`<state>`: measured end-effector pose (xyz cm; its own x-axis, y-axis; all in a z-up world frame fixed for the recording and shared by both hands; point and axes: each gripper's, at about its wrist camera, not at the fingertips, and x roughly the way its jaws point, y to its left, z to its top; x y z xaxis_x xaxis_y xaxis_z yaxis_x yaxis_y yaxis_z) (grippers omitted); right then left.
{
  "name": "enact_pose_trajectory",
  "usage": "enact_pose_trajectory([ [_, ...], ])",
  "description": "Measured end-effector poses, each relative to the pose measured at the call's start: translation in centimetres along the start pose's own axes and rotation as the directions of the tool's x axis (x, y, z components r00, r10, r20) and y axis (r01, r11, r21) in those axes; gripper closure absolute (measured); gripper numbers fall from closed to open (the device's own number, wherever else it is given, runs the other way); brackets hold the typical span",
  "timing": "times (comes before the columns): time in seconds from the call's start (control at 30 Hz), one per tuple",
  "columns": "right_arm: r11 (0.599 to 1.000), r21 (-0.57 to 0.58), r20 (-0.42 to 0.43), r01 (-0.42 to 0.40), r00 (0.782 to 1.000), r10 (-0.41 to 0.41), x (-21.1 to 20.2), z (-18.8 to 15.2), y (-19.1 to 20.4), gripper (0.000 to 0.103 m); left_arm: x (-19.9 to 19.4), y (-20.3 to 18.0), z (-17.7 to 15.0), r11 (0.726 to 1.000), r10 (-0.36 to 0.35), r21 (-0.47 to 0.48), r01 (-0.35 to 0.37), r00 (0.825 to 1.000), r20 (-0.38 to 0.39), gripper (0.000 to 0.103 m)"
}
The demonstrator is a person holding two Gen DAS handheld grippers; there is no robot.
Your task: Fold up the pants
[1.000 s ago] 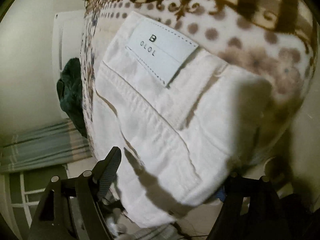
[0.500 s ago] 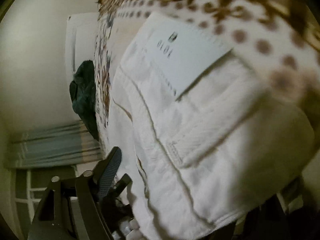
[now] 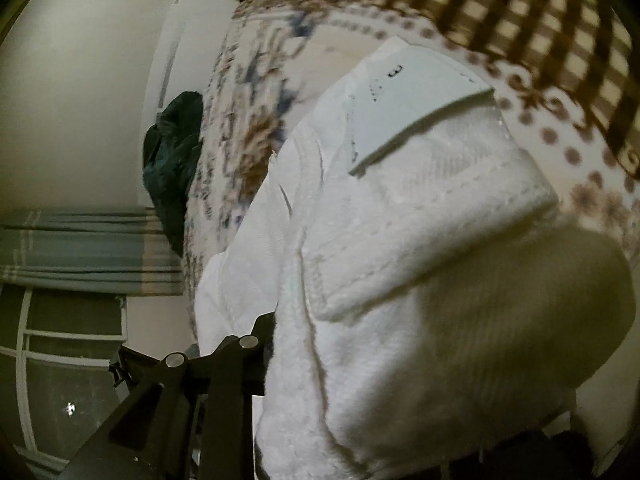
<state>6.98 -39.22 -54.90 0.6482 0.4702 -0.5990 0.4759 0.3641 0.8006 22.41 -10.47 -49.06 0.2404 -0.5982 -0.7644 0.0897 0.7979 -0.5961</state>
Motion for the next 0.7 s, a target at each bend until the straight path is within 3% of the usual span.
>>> enact_pose_trajectory([
  [0.2, 0.998, -0.035, 0.006, -0.054, 0.999, 0.054, 0.8, 1.2, 6.2, 0.077, -3.2, -1.5, 5.3, 0.999, -0.025, 0.024, 0.024, 0.998, 0.057, 0.079],
  [0.37, 0.994, -0.082, 0.048, -0.078, 0.995, 0.082, 3.2, 4.7, 12.6, 0.077, -3.6, -1.0, 12.6, 0.997, -0.071, 0.043, 0.067, 0.993, 0.093, 0.079],
  [0.53, 0.992, -0.113, 0.088, -0.062, 0.993, 0.072, 9.5, 9.1, 18.5, 0.077, -1.7, 1.8, 21.7, 0.995, -0.102, 0.027, 0.1, 0.991, 0.087, 0.079],
  [0.7, 0.992, -0.119, 0.091, -0.036, 0.995, 0.047, 18.0, 13.0, 21.9, 0.077, 1.2, 6.2, 29.0, 0.997, -0.073, 0.018, 0.072, 0.995, 0.069, 0.079],
])
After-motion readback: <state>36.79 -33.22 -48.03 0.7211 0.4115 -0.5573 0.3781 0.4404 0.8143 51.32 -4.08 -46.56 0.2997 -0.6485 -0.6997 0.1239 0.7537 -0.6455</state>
